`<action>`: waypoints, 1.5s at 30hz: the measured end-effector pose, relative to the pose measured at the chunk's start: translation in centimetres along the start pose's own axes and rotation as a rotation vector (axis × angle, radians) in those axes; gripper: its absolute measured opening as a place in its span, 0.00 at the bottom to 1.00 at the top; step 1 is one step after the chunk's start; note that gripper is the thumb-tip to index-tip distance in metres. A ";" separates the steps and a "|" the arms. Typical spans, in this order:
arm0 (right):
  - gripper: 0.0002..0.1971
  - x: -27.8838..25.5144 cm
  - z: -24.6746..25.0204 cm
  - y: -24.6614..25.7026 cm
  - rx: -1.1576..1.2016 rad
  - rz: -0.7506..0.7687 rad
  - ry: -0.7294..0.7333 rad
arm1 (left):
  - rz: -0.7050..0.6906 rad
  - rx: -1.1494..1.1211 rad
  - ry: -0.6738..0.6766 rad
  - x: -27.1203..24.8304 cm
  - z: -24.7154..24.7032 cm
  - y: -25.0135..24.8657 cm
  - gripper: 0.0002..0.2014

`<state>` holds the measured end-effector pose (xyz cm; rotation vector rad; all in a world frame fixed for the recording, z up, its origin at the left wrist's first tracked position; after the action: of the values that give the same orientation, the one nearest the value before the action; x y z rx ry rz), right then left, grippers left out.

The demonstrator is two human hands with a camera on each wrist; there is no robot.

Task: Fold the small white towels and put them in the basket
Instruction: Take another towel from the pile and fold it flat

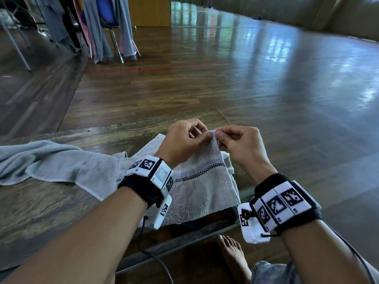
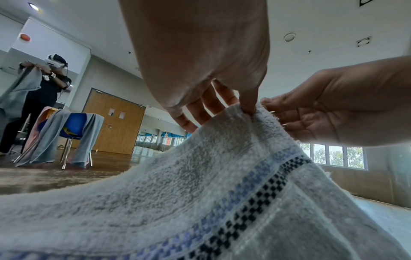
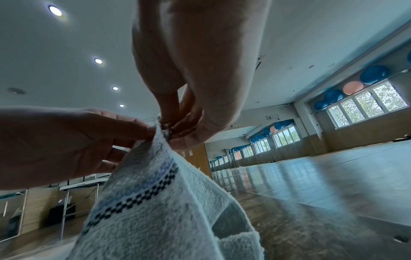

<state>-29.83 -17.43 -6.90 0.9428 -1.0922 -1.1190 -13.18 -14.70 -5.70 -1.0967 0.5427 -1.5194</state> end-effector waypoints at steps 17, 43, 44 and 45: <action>0.02 -0.8 -1.3 1.6 -0.206 0.116 0.153 | -0.042 0.067 0.228 -0.2 -0.4 -0.8 0.12; 0.11 4.0 9.3 -3.1 -0.181 0.068 -0.262 | 0.057 0.446 0.094 -0.6 9.2 4.1 0.06; 0.12 4.1 9.5 -3.3 -0.184 0.064 -0.273 | 0.064 0.432 0.079 -0.8 9.6 4.2 0.06; 0.12 4.1 9.7 -3.6 -0.188 0.059 -0.280 | 0.075 0.419 0.072 -0.9 10.0 4.4 0.06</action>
<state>-39.68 -22.56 -7.47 0.6148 -1.2062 -1.3071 -2.44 -12.74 -5.03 -0.6938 0.2903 -1.5237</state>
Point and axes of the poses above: each hand's wrist, its own x-axis towards the middle knuckle, its own z-axis out of the back of the hand, y = z × x, the point moved 8 cm from there along x, towards the middle knuckle, and after that the axes turned 2 degrees about -y, right-handed, at the moved point
